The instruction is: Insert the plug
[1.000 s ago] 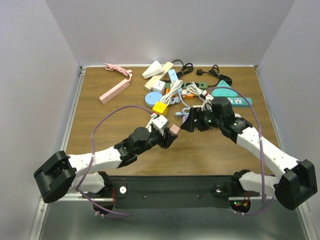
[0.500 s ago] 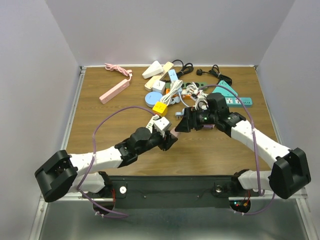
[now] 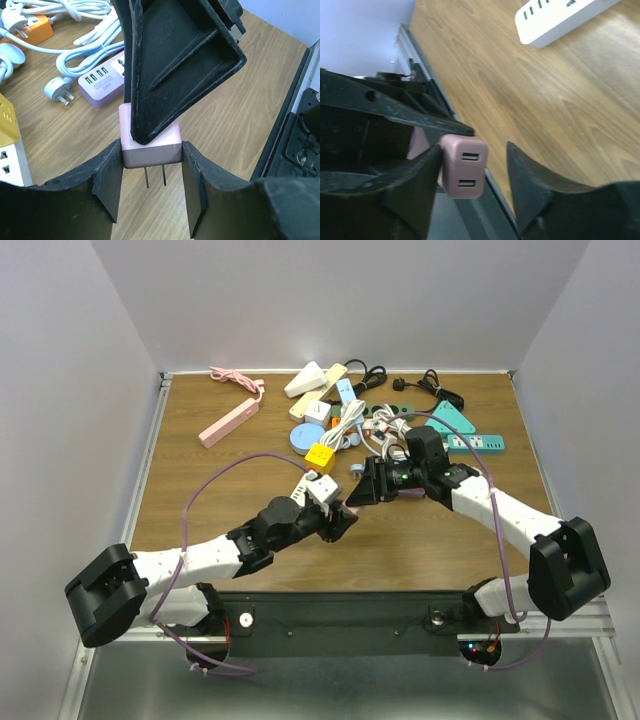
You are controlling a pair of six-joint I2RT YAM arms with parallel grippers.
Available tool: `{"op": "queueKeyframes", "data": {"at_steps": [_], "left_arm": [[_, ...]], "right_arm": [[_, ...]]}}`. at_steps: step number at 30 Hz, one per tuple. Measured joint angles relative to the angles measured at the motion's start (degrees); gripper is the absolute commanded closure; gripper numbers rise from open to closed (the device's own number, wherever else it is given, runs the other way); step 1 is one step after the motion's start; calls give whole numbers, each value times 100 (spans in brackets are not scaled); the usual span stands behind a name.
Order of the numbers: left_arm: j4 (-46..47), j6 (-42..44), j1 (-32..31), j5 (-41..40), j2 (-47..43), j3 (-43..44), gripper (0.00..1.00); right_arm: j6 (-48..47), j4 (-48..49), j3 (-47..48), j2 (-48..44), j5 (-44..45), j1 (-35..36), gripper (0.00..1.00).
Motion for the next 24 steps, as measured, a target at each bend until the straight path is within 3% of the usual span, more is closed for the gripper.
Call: {"op": "queueKeyframes", "data": {"at_steps": [3,4,5,6,10,11,14,24], "left_arm": [[-7,2,-9,-17,0,-4,100],[-11,4,-13,-22,0,-4,100],[-4,28,-13,-44,0,-9,95],[4,68,-31,-96,0,-9,88],[9,-2,-55,-219,4,-20,38],[15,-26,-63,-260,4,-20,34],[72,-116,-81,-490,-2,-66,4],[-90,-400,-72,-1388,-68,-192,1]], "right_arm": [[46,107,0,35,-256,0,69],[74,133,0,37,-278,2,92],[133,142,0,42,-289,0,100],[234,140,0,50,-278,-26,100],[282,186,-2,114,-424,-52,100],[282,208,-2,114,-426,-52,100],[262,249,-2,107,-402,-52,100],[258,245,105,105,7,-302,100]]}}
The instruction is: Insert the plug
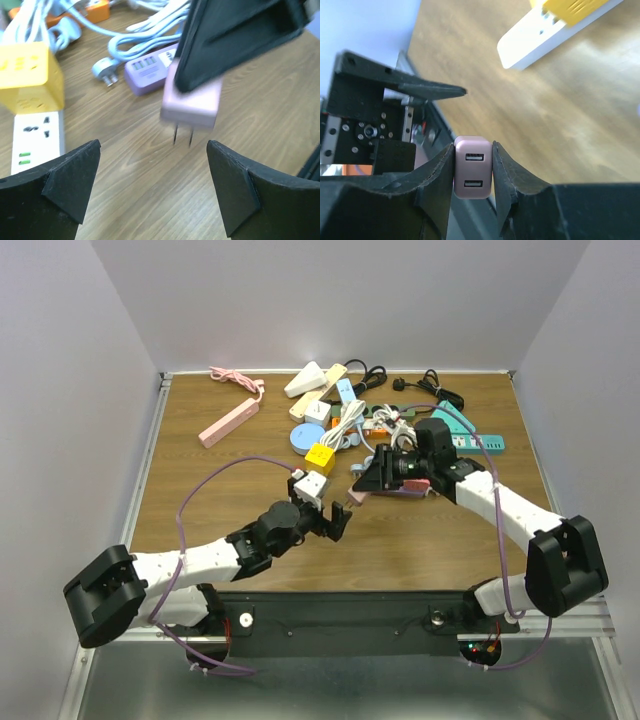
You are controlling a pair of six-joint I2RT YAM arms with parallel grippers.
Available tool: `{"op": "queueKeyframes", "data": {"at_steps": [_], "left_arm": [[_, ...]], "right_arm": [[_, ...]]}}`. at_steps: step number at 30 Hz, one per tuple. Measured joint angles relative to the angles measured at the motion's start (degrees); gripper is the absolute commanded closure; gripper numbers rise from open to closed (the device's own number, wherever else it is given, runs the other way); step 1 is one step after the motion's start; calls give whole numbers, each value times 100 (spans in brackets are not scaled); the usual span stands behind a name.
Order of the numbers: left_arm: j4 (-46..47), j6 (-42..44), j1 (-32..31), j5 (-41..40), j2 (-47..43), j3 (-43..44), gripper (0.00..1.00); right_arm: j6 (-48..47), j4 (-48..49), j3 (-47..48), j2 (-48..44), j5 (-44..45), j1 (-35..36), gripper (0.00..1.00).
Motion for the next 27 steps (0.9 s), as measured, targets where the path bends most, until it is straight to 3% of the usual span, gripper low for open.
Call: {"op": "queueKeyframes", "data": {"at_steps": [5,11,17,27], "left_arm": [[-391,-354,50,-918,94,15,1],[-1064,-925,560,-1792,968,365,1],[-970,-1043,1163,-1777,1523,380,1],[-175,-826,1239,-772,2365,483,1]], "right_arm": [[-50,7,197,0,267,-354,100],[-107,2,219,0,380,-459,100],[-125,-2,219,-48,415,-527,100],[-133,2,162,-293,417,-723,100]]}}
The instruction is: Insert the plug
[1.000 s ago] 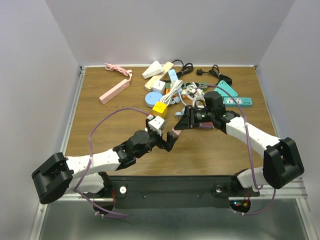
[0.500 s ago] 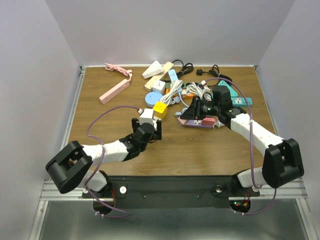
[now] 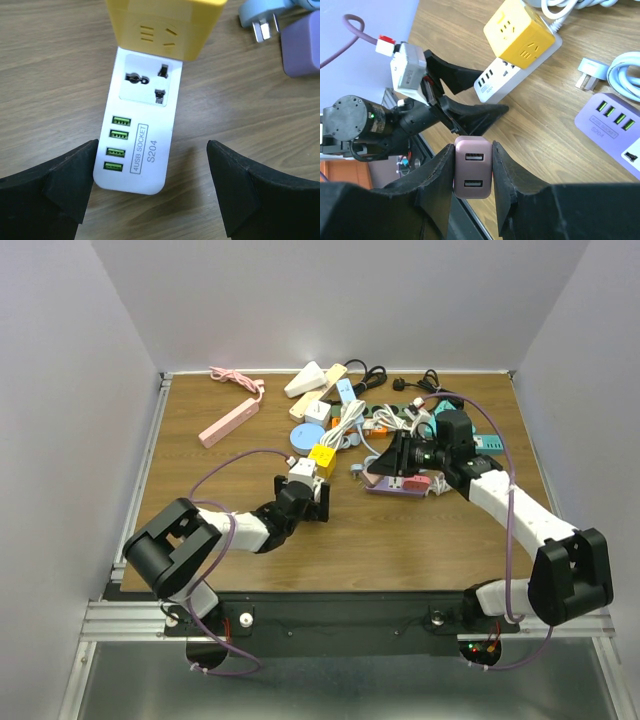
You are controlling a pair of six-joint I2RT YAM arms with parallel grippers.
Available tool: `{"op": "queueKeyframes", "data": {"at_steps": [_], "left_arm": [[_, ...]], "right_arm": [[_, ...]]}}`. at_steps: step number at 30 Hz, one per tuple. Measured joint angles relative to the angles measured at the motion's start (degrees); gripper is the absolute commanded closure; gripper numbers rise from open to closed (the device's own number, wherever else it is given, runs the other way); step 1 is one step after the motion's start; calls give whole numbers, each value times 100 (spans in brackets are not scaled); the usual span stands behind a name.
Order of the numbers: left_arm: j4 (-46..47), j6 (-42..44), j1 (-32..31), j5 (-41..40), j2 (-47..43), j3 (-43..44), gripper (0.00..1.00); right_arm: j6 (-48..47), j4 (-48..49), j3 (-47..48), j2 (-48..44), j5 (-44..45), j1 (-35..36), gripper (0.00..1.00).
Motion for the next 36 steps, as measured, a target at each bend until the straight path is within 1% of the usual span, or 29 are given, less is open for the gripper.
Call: {"op": "queueKeyframes", "data": {"at_steps": [9,12,17,20,24,27,30,33,36], "left_arm": [[212,-122,-57,837,114,0,1],[293,-179,-291,1058,116,13,1],[431,-278,-833,1478,542,470,1],[555,-326,-1005,1727,739,632,1],[577,-382,-1064,1875,721,638,1],[402,-396,-1058,1707,426,599,1],[66,-424,-949,1432,-323,448,1],[-234,-592,-540,1207,-1014,330,1],[-433,-796,192,1025,-1582,48,1]], "right_arm": [[-4,-4,-68,-146,83,-61,100],[-22,-9,-68,-157,208,-61,100],[-170,-175,-68,-160,605,-61,100],[-280,-291,-68,-162,879,-61,100],[-485,-426,-66,-155,1266,2,100],[-656,-437,-50,-72,1622,164,100],[-804,-439,-39,81,1895,374,100],[-1010,-442,-24,247,2216,619,100],[-1207,-424,79,498,2457,841,100]]}}
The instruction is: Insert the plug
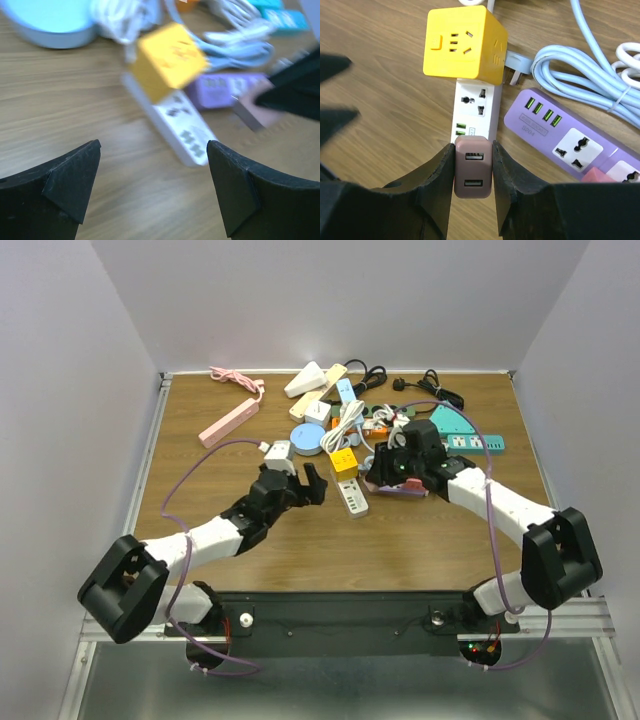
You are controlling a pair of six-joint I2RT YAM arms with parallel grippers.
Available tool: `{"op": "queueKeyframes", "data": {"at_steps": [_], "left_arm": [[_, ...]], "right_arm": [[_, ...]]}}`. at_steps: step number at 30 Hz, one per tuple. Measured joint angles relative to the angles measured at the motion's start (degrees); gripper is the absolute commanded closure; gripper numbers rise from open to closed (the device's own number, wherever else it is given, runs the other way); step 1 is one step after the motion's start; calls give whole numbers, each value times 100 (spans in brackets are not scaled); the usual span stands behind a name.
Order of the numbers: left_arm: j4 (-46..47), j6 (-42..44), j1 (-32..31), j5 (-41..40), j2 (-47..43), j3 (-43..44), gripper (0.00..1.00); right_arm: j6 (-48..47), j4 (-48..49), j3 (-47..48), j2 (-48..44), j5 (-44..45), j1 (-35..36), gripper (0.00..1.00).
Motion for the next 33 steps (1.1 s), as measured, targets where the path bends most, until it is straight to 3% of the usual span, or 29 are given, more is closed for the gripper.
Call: {"op": "queueKeyframes", "data": {"at_steps": [5,13,33], "left_arm": [[-382,-72,730,-138,-179,-103,1],[-466,-37,1360,118,-31,-103,1],[-448,109,1532,422,146,-144,1]], "right_arm": [[-223,107,26,181,372,271,100],[-529,728,26,332,1080,697,100],[-772,1353,26,1032,1700,901,99]]}}
